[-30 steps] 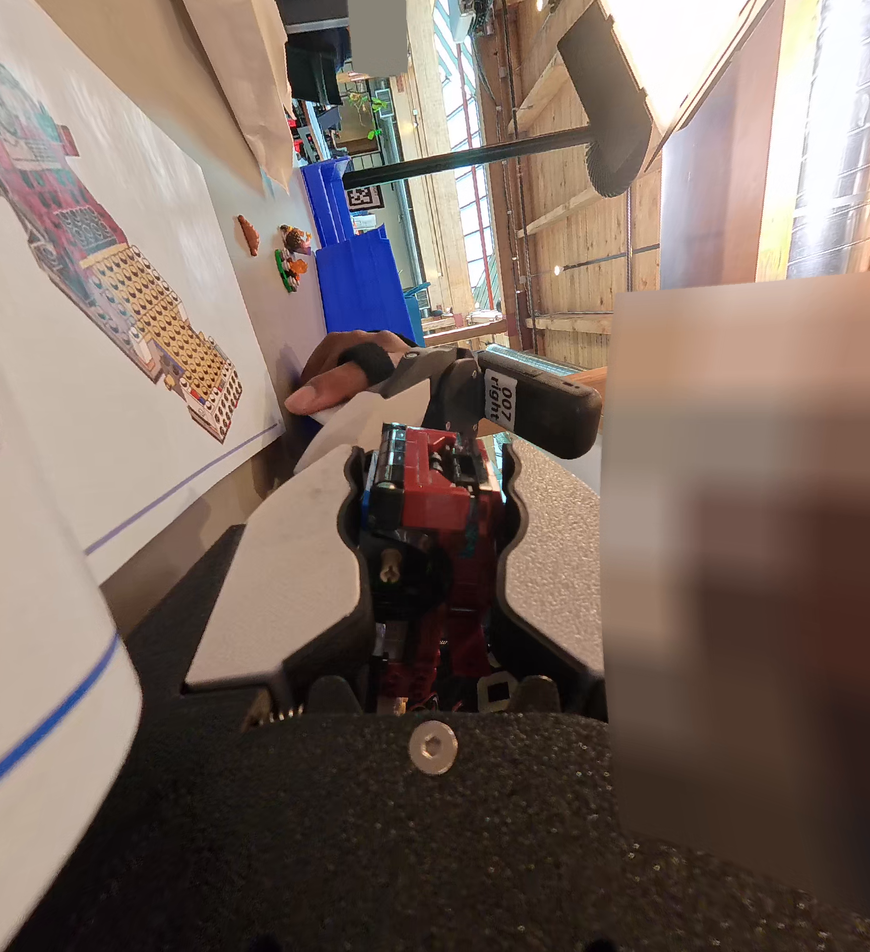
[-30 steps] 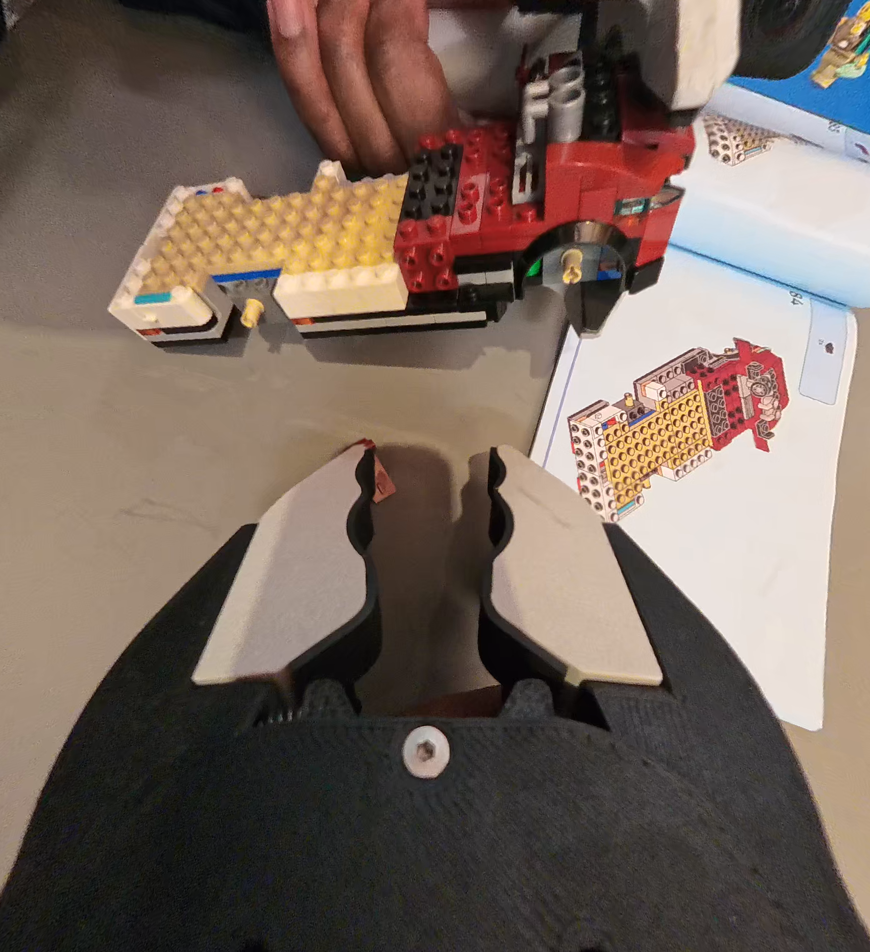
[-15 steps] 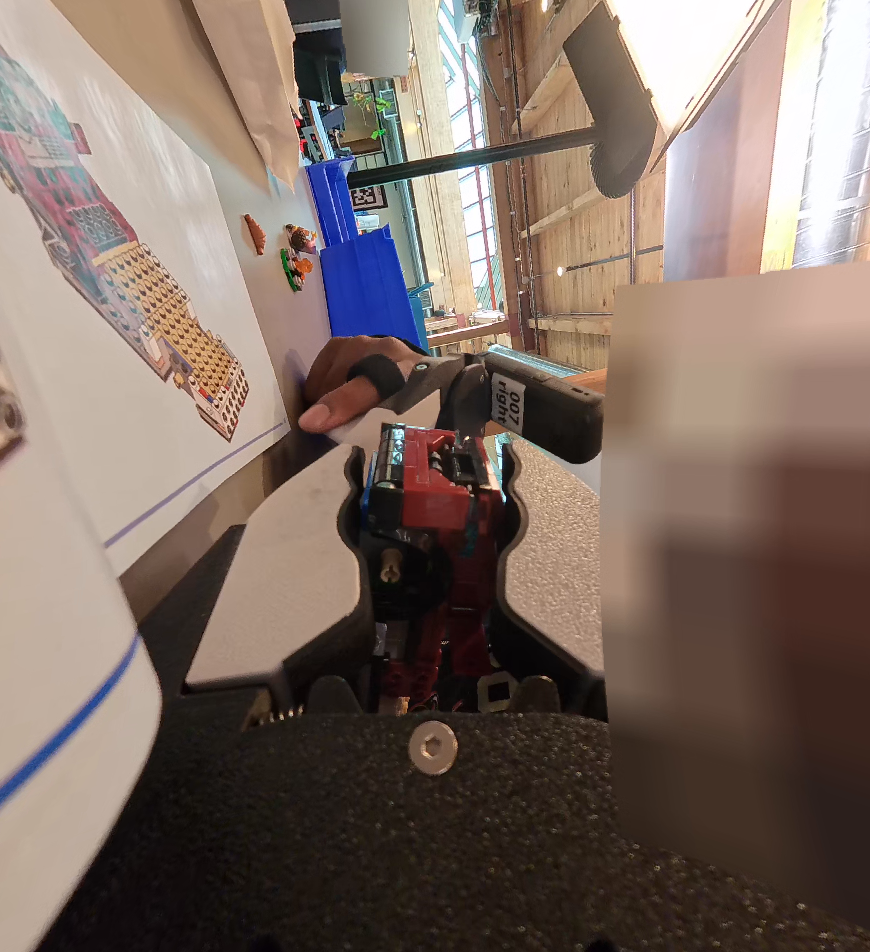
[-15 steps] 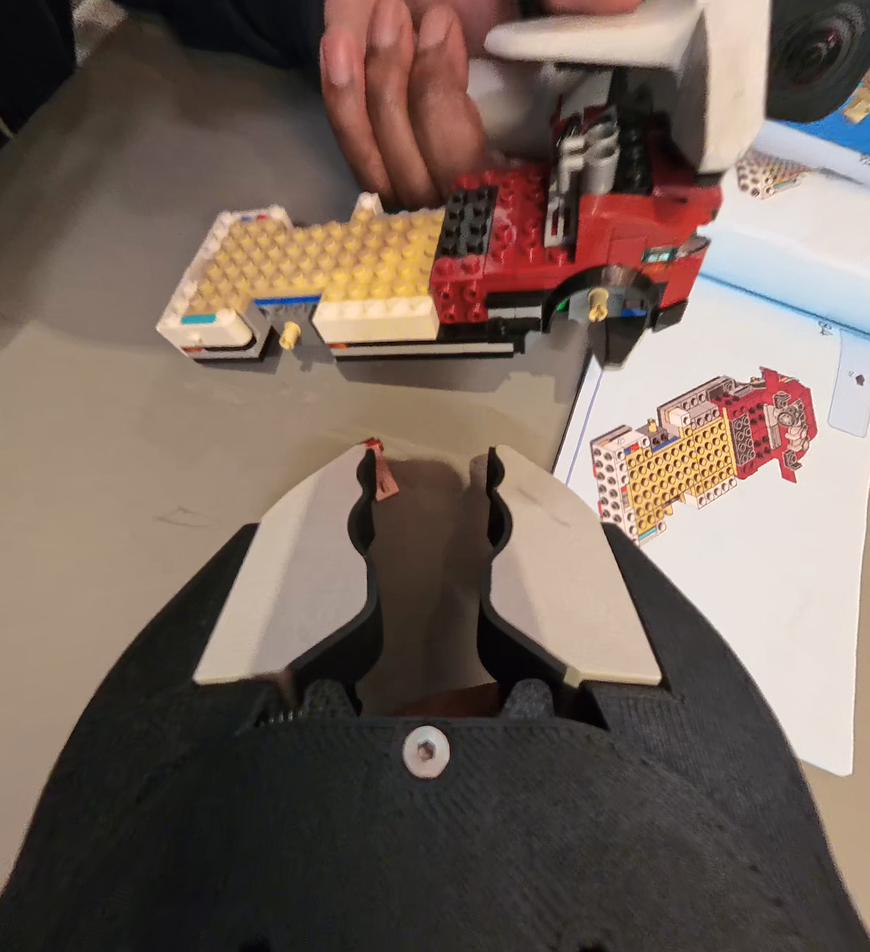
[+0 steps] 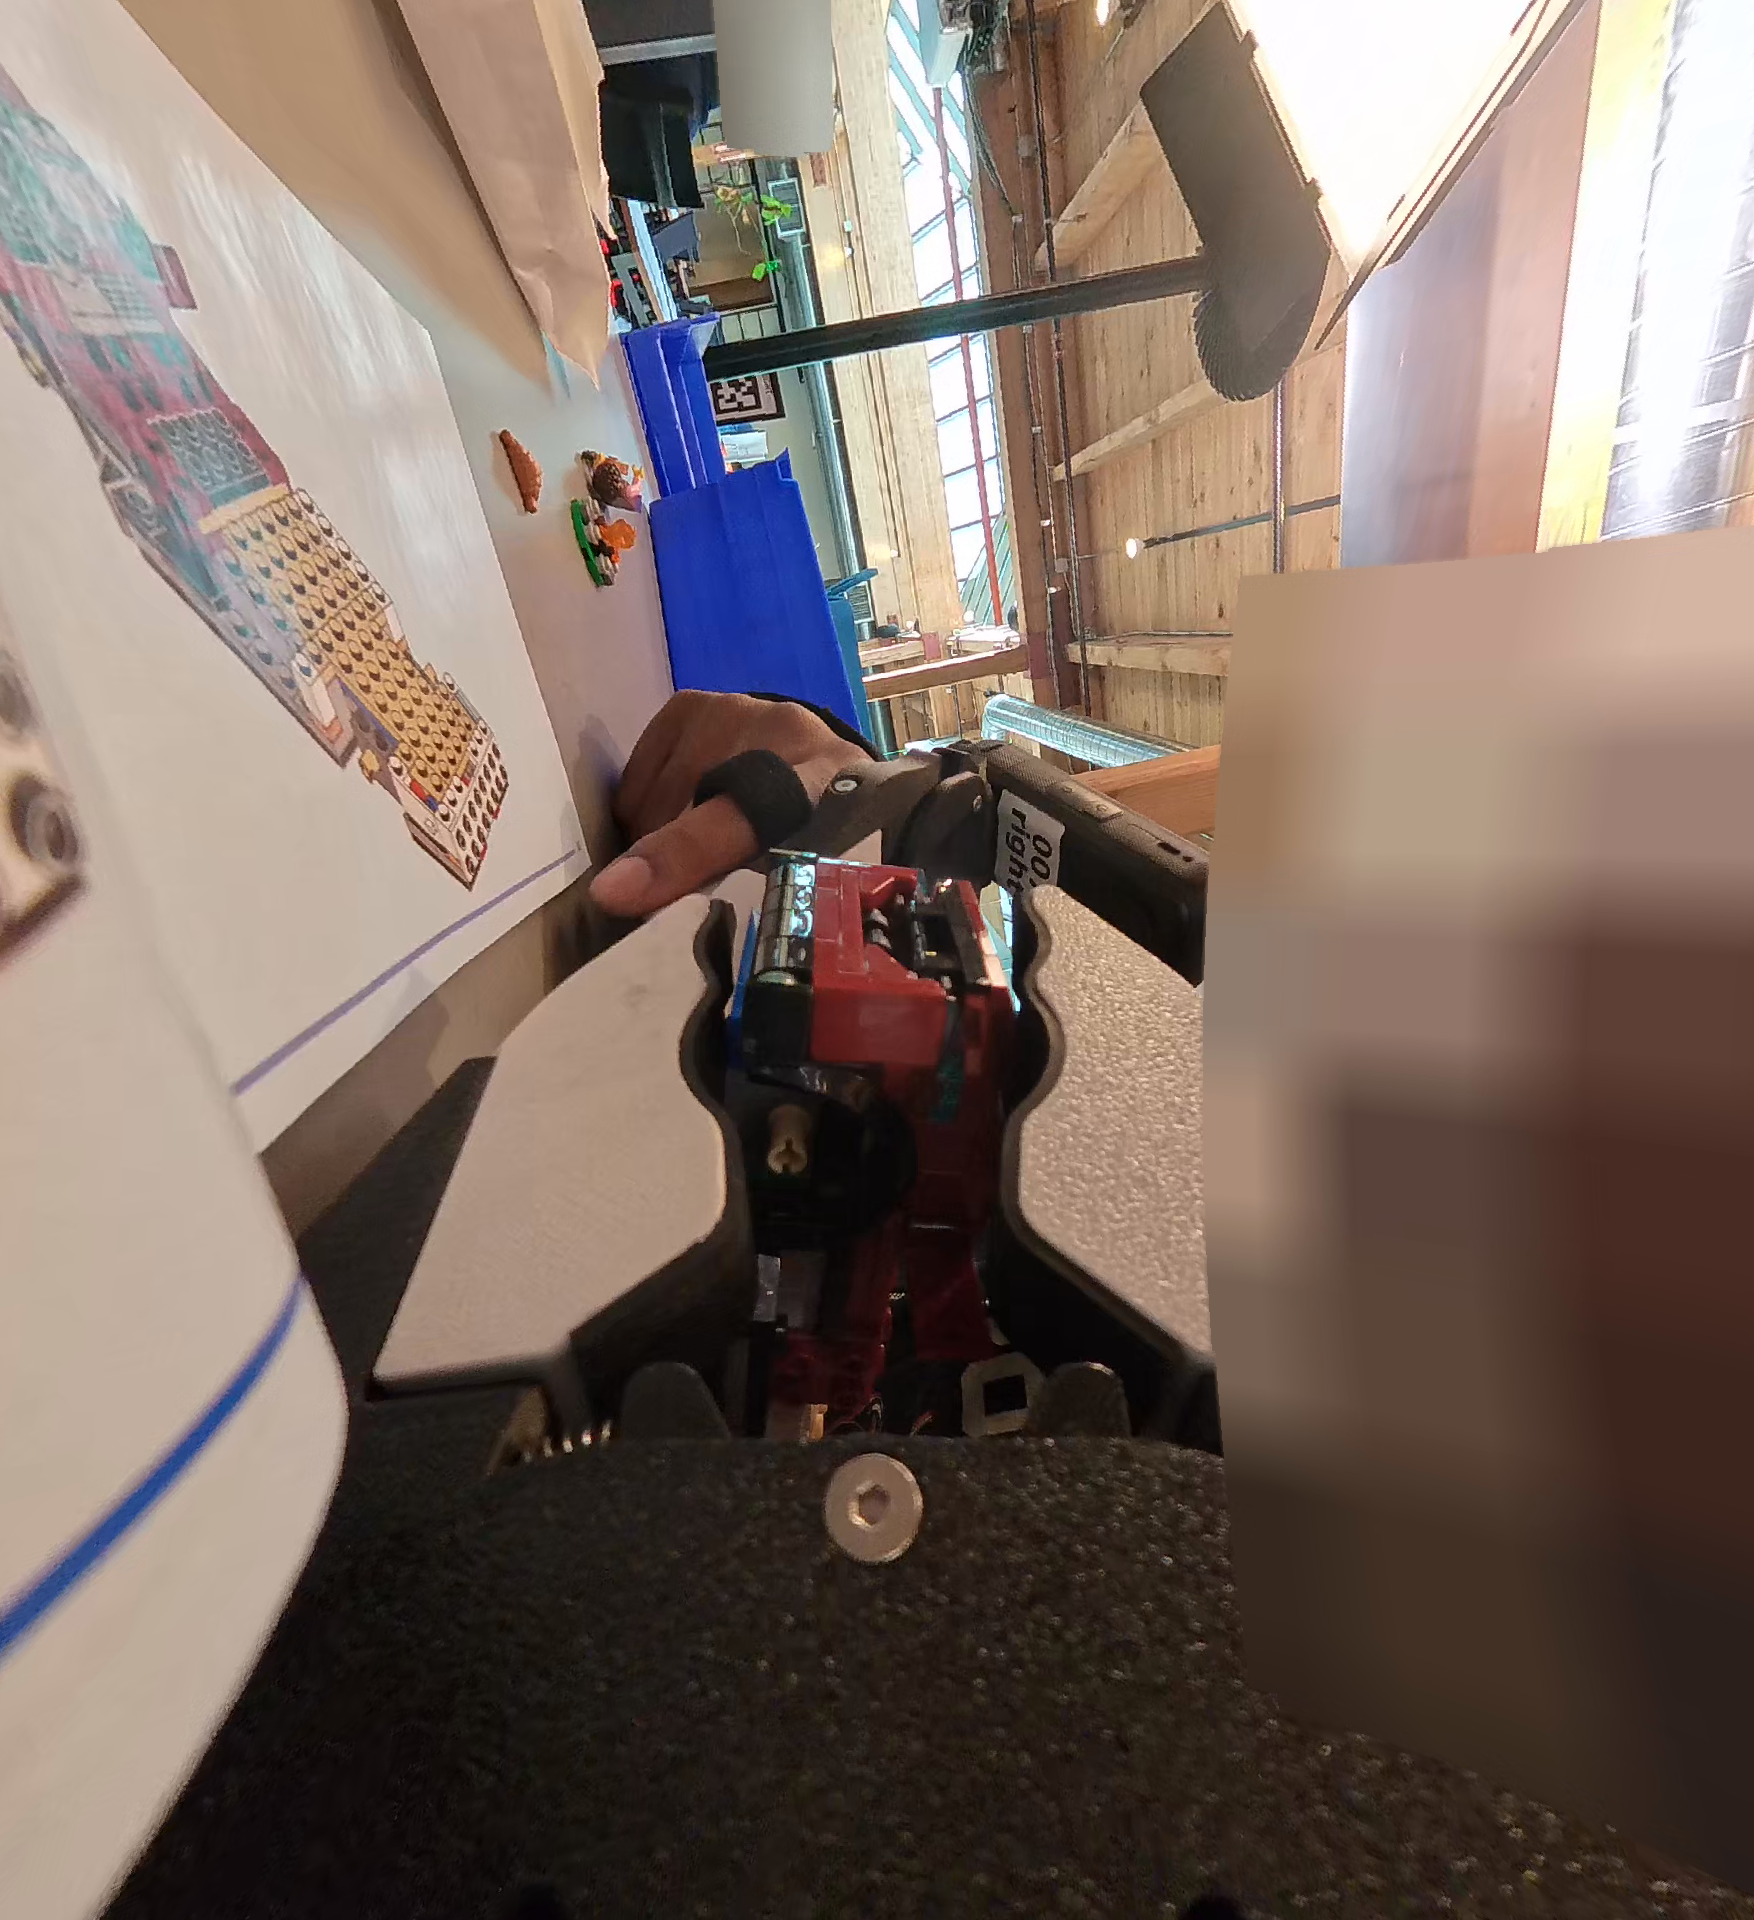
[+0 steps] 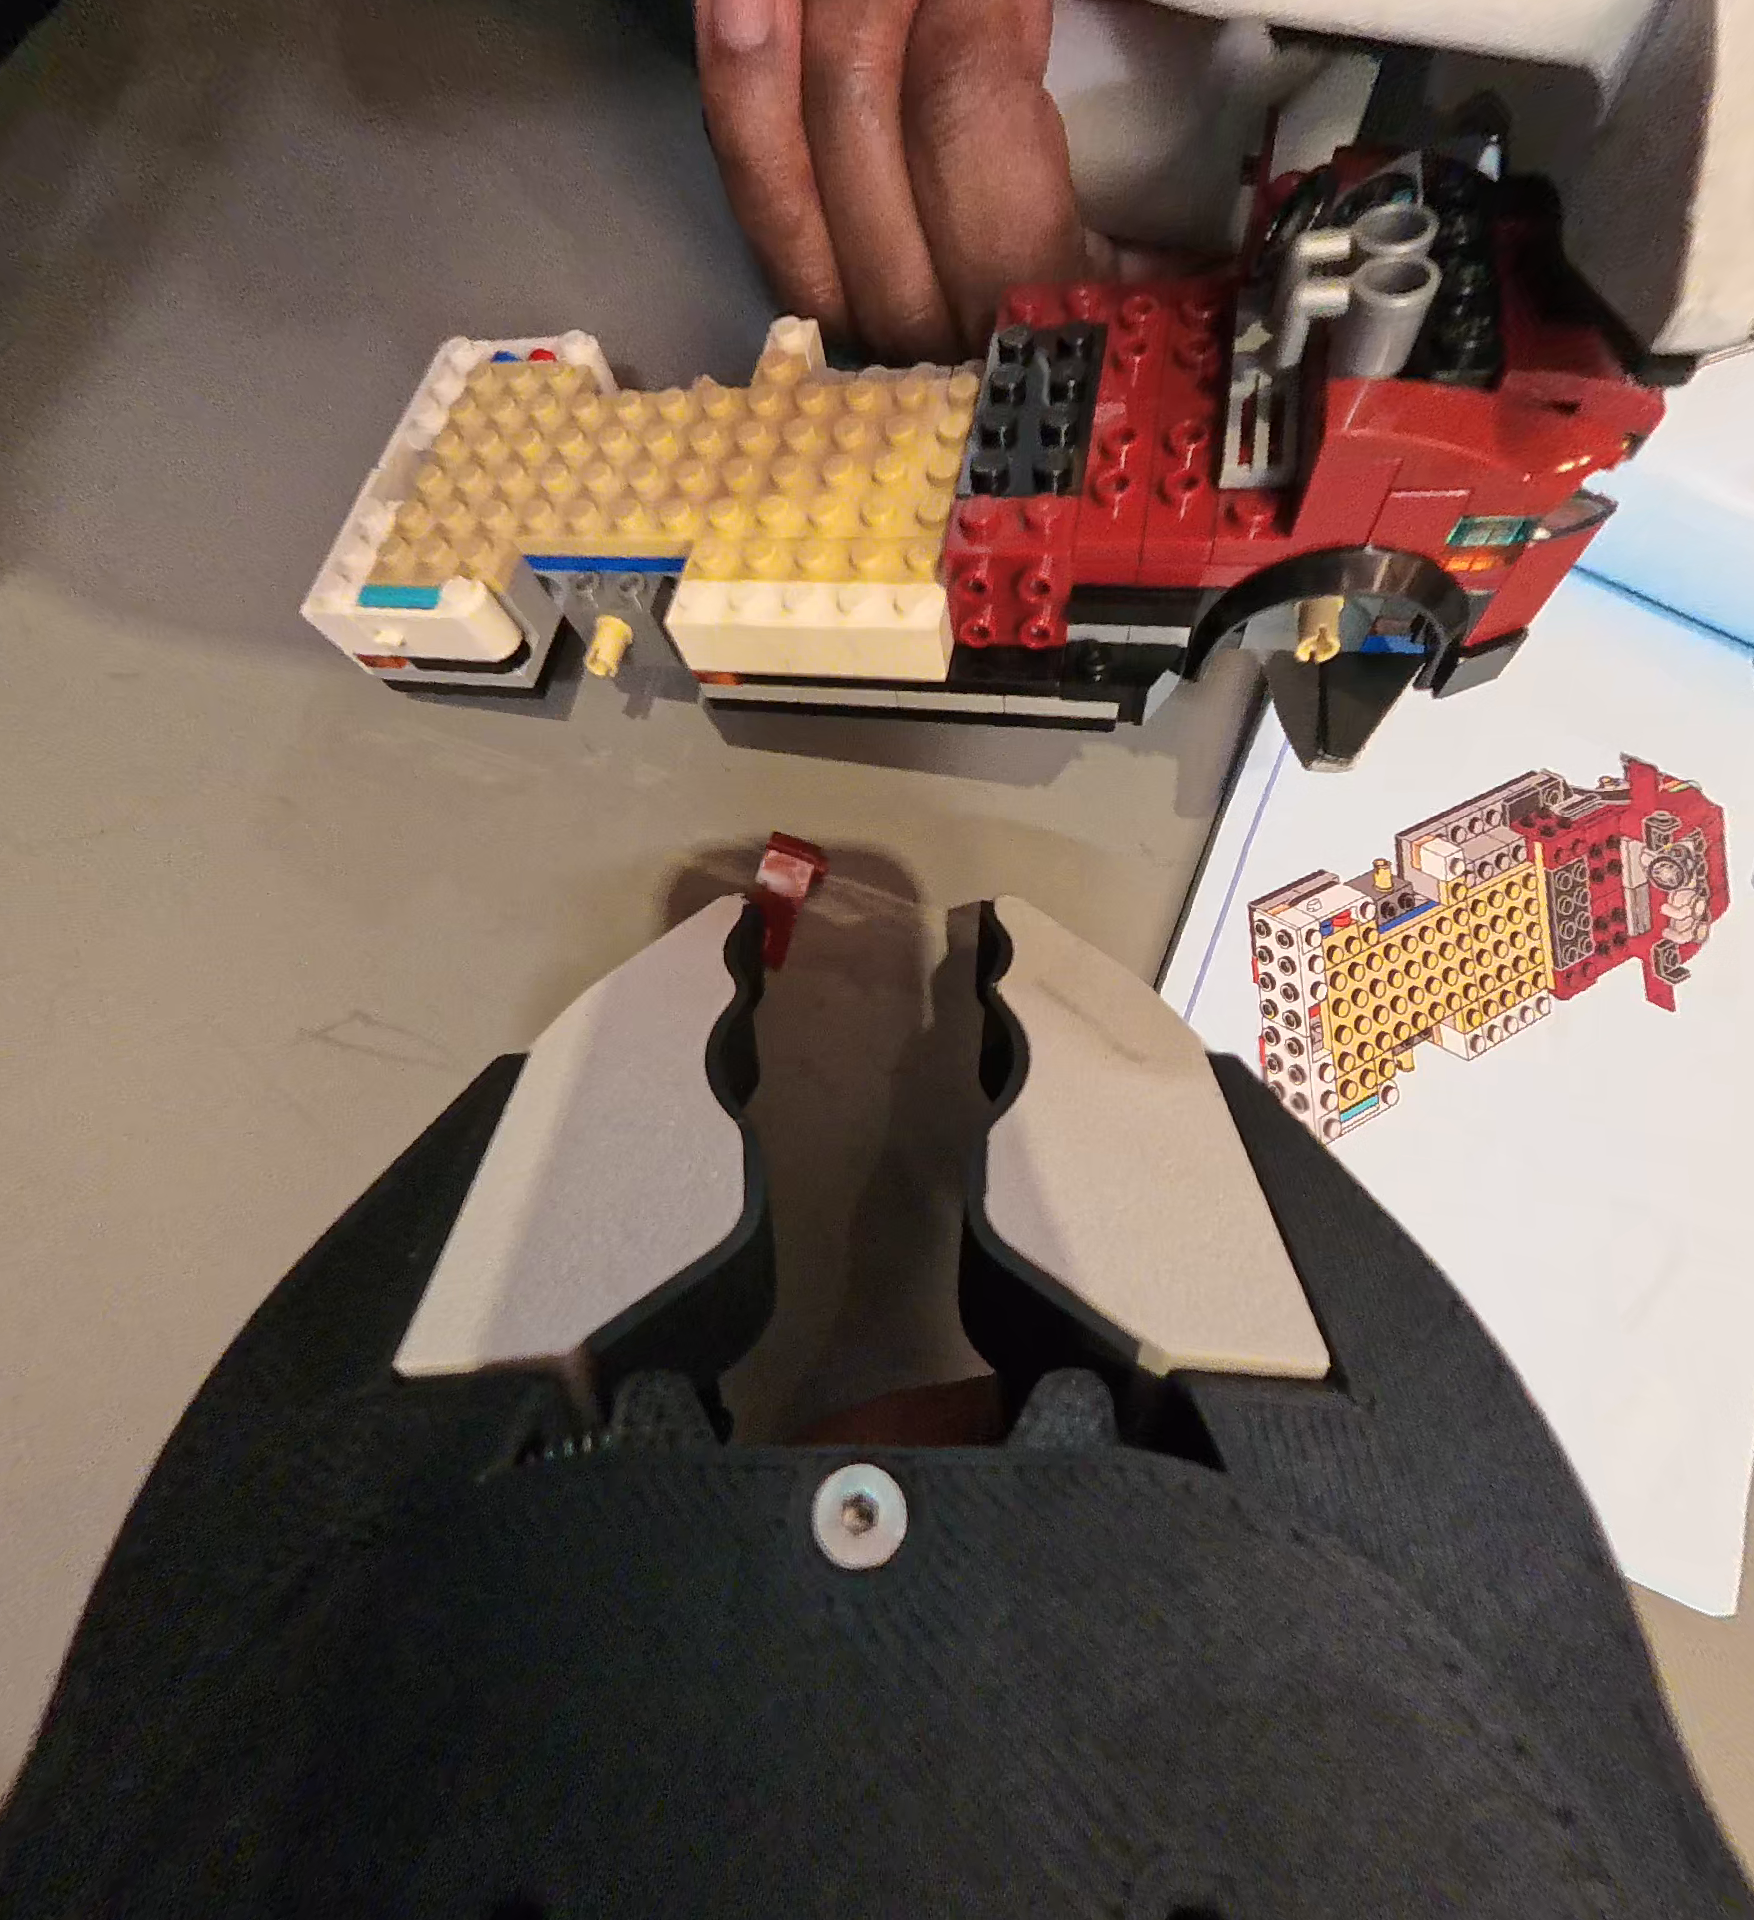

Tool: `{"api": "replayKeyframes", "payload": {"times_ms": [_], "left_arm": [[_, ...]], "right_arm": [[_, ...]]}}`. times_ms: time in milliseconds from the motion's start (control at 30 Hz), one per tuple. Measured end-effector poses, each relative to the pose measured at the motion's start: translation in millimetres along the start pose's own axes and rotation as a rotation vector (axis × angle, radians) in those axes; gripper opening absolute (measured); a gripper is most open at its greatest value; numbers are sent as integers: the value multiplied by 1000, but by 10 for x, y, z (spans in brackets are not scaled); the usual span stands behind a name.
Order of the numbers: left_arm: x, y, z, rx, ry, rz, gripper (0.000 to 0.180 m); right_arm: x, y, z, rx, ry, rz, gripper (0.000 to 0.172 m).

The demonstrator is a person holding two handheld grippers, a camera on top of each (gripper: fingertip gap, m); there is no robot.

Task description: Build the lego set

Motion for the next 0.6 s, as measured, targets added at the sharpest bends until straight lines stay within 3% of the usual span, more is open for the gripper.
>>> {"api": "replayKeyframes", "payload": {"times_ms": [267, 467, 600], "left_arm": [[3, 4, -1, 5, 1, 5, 52], [8, 7, -4, 9, -1, 10, 52], [10, 8, -4, 9, -1, 11, 52]], "right_arm": [[-1, 33, 3, -42, 11, -5, 40], [-43, -36, -44, -355, 37, 89, 35], [-45, -3, -62, -461, 15, 135, 35]]}}
Point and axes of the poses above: each gripper's, where its closed fingertips meet, x back along the fingers, z out of its underside, y = z × x across the jaws, the point moved 7 cm from there along x, back along the fingers, and after that the axes turned 10 degrees about -x, right-handed, at the moved point
